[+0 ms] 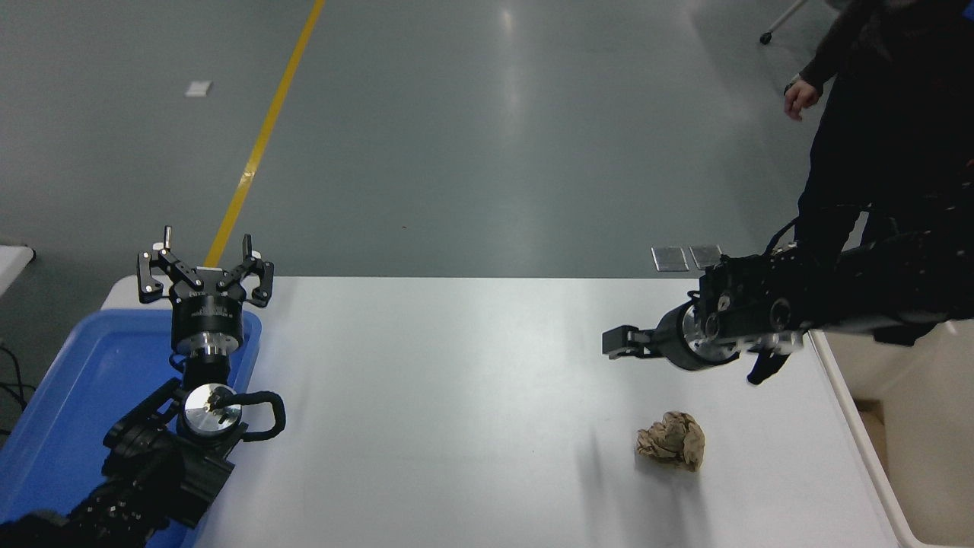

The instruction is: Pick up paper ball place in dustbin

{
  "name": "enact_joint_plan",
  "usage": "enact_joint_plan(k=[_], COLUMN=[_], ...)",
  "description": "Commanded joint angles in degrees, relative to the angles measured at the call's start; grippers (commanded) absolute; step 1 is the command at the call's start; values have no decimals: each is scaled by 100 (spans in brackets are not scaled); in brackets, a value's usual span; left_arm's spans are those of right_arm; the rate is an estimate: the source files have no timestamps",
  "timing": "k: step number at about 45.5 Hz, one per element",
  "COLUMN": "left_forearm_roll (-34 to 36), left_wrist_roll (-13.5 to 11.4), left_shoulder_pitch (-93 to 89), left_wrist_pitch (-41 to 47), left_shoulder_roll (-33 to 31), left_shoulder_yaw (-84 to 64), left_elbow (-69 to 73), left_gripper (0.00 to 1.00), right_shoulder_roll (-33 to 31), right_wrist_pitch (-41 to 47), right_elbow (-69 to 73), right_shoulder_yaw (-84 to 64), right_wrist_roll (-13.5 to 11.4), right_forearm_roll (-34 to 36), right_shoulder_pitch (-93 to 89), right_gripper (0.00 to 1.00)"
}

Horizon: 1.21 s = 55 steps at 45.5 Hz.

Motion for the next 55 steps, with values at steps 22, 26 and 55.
enact_joint_plan(k=[22,26,55], left_forearm_roll=[0,0,0], left_wrist_roll=[0,9,9], left_shoulder_pitch=[-7,-7,-16], left_wrist_pitch=[-1,-1,-1], left_shoulder_roll=[5,5,5], left_shoulder_yaw=[11,11,11], left_elbow=[0,0,0], left_gripper=[99,99,99], right_shoulder_roll=[-1410,-1428,-549], right_wrist_pitch=[2390,3023,1161], right_elbow=[1570,1570,861], right_shoulder_yaw=[-675,-623,-359], right_wrist_roll=[-152,-134,-152], right_forearm_roll=[-257,-266,-1681], right_shoulder_pitch=[3271,3631,504], right_gripper=[100,100,100])
